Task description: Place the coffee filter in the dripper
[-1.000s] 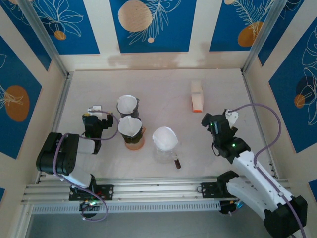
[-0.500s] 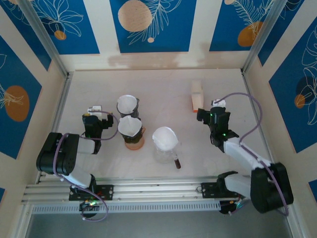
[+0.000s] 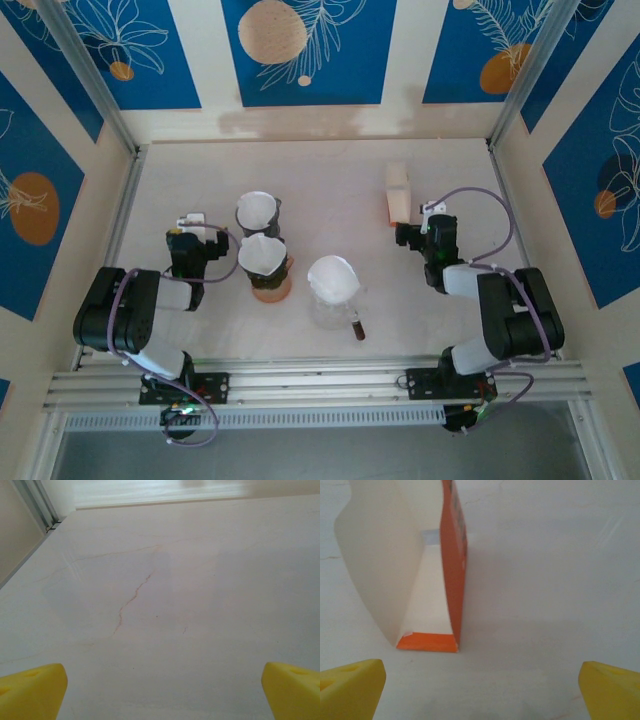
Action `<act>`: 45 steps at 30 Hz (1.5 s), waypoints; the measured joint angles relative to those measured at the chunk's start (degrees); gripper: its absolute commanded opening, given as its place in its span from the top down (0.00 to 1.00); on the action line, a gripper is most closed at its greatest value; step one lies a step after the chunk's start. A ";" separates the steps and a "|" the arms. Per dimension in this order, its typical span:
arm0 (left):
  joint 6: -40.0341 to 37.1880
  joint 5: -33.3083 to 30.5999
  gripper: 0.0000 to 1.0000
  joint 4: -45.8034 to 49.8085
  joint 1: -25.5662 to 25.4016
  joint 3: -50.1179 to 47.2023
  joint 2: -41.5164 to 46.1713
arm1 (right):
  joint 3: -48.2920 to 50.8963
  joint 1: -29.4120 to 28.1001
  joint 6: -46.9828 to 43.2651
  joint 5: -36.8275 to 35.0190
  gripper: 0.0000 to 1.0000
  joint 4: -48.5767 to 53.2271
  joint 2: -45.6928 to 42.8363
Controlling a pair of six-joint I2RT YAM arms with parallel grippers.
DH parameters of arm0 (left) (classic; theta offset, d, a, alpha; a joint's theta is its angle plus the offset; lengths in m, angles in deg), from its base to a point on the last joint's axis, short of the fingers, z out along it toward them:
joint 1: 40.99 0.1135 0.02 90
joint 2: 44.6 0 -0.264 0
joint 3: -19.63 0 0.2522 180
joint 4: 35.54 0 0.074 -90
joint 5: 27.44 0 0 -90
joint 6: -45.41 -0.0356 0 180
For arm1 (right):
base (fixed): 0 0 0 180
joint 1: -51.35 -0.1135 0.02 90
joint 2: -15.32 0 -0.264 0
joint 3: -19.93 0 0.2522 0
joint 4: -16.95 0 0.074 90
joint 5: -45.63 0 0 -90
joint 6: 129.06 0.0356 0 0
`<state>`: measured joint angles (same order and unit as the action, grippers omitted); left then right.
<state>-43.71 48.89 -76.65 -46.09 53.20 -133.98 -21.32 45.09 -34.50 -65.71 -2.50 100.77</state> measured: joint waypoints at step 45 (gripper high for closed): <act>-0.02 0.02 0.00 0.00 0.00 0.00 0.00 | 5.07 4.52 2.58 7.87 0.01 -12.70 2.01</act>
<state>-43.73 48.91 -76.65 -46.09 53.20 -133.98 -16.25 49.61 -31.92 -57.85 -15.20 102.78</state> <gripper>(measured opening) 0.996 0.990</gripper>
